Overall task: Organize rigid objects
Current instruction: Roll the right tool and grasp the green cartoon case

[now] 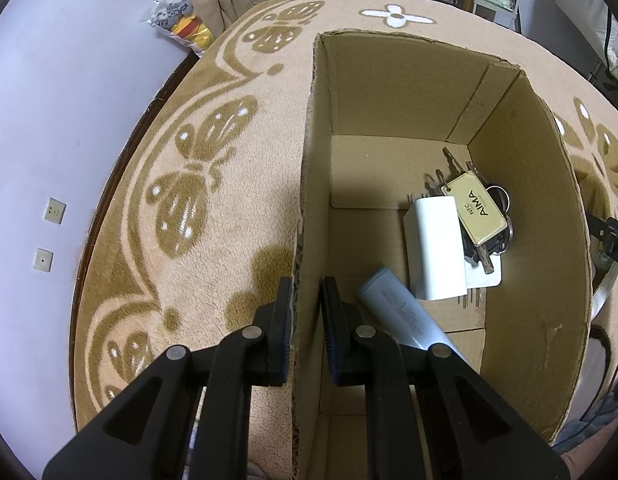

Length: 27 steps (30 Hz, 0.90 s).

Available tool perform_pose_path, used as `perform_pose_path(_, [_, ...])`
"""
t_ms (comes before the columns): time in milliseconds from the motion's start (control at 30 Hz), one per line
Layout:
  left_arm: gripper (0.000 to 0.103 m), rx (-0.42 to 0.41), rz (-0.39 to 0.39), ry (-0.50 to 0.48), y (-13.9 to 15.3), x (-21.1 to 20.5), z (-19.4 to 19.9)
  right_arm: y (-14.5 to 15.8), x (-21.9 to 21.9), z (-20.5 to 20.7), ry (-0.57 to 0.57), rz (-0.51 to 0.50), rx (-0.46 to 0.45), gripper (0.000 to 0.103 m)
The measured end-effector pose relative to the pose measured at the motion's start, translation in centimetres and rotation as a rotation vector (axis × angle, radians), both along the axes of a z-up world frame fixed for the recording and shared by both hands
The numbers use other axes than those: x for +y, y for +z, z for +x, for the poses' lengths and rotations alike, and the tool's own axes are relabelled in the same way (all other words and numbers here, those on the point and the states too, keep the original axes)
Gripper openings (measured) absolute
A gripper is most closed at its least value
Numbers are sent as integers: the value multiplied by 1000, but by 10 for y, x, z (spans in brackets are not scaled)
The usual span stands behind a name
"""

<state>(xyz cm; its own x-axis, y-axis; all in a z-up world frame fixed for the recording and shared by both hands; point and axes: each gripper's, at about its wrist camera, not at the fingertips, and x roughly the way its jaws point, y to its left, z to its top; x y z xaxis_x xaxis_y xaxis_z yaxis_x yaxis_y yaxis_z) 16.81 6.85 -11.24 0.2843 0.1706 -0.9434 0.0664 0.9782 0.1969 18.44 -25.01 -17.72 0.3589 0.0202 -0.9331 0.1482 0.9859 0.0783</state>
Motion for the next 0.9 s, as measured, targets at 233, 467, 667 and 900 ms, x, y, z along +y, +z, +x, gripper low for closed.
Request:
perform_pose_path(233, [14, 0, 6, -2, 0, 0, 0, -8, -5, -4, -42, -20, 19, 63])
perform_pose_path(467, [14, -2, 19, -6, -1, -2, 0, -5, 2, -8, -11, -49, -25, 62])
perform_pose_path(667, [14, -2, 22, -7, -2, -2, -1, 16, 11, -10, 15, -23, -132, 61])
perform_pose_path(900, [14, -3, 25, -9, -2, -3, -1, 50, 32, -11, 72, 3, -222, 60])
